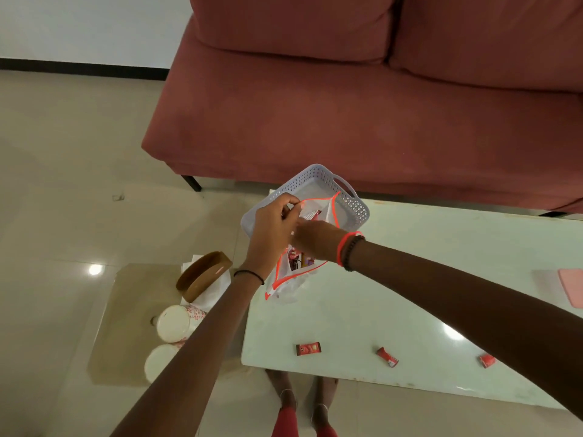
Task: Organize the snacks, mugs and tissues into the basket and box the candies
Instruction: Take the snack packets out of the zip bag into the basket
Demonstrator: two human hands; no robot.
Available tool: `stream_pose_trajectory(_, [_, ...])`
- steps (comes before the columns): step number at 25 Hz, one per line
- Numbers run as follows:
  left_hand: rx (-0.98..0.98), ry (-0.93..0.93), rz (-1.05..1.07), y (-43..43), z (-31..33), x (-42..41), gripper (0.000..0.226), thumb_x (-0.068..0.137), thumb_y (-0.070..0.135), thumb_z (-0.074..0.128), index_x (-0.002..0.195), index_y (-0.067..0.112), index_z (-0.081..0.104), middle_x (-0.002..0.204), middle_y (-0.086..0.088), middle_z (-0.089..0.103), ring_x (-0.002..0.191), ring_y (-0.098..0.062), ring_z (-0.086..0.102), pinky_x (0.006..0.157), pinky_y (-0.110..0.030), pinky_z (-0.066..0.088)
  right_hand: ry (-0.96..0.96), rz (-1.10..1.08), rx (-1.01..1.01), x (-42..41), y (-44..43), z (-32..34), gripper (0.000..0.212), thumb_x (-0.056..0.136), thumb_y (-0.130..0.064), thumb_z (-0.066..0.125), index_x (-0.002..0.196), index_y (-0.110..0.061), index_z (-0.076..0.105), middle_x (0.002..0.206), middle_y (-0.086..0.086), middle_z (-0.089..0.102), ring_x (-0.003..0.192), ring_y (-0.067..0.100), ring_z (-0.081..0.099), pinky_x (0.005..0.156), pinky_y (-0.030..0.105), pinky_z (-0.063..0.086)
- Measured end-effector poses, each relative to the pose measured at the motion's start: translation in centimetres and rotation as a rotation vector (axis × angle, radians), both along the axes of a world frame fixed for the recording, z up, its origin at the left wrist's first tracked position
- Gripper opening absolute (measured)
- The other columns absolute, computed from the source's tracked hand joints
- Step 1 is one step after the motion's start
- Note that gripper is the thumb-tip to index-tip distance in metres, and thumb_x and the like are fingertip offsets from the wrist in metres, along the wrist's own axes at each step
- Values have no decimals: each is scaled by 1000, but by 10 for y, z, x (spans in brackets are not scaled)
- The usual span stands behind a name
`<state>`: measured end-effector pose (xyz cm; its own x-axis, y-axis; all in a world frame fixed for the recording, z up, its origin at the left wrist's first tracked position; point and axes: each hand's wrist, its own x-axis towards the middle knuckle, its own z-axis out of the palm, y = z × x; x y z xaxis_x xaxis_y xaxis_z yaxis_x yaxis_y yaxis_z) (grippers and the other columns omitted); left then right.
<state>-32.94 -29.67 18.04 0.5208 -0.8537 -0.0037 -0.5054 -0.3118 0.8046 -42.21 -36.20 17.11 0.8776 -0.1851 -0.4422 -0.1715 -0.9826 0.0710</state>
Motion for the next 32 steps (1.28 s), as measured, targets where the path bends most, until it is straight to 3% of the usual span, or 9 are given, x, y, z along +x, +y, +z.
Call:
stream_pose_trajectory(4, [1,6,21,-8,5,18,16,91,24,60,100,12,66,80,5,62,63,-5,58,52,-3,44,67,82,-107,26,-2,-15,25,96,-5,46,115,-5,61,120,15,61,111,29,56,91,38,50])
stream_pose_trajectory(9, [-20,22,63,-17,1,33,15,90,24,60,96,13,68,74,6,61,60,-2,57,52,-4,43,-54,139,-194,37,-5,-4,8,74,-17,73,68,-22,73,74,-4,71,69,10,66,56,21,49])
stream_pose_trajectory(10, [-24,29,55,-20,1,37,14,90,24,60,96,14,67,73,6,61,61,-3,57,52,-4,43,-76,97,-180,37,-9,-1,9,72,-15,73,67,-22,72,76,-3,70,68,11,65,54,21,49])
stream_pose_trajectory(13, [-33,43,22,-31,3,51,12,90,22,61,91,11,66,67,10,57,59,-4,54,52,-2,41,-146,-61,42,36,-21,1,25,84,6,51,101,-4,67,113,15,58,99,28,57,71,36,51])
stream_pose_trajectory(15, [-38,46,29,-41,4,61,10,89,20,61,89,11,66,65,12,55,59,-5,52,53,-4,39,-258,-130,118,32,-30,15,33,88,3,48,117,-6,62,121,14,56,110,30,55,81,41,53])
stream_pose_trajectory(21, [-43,70,10,-64,14,80,11,90,17,59,93,9,67,78,0,65,71,-12,60,67,-21,49,-661,-326,180,8,-62,66,34,90,-8,58,120,-23,65,115,0,70,100,17,67,82,21,51])
stream_pose_trajectory(25, [-88,140,-15,-78,22,85,12,85,-1,60,93,3,68,71,4,62,58,8,56,53,-3,43,-972,-648,506,-10,-78,93,33,83,-12,69,116,-14,68,105,7,75,89,16,70,81,25,56])
stream_pose_trajectory(29, [-80,99,3,-87,21,93,14,89,13,62,96,4,68,82,-7,68,71,-12,60,59,-11,43,-1289,-1230,1017,-33,-102,91,22,81,-7,70,103,-1,70,92,15,72,73,16,72,72,32,62])
stream_pose_trajectory(32, [-80,106,36,-89,14,92,14,89,12,61,95,1,68,88,-13,71,76,-16,61,61,-9,43,-1463,-1401,1006,-54,-125,63,20,83,-12,70,103,-7,69,92,7,72,77,15,74,64,24,61])
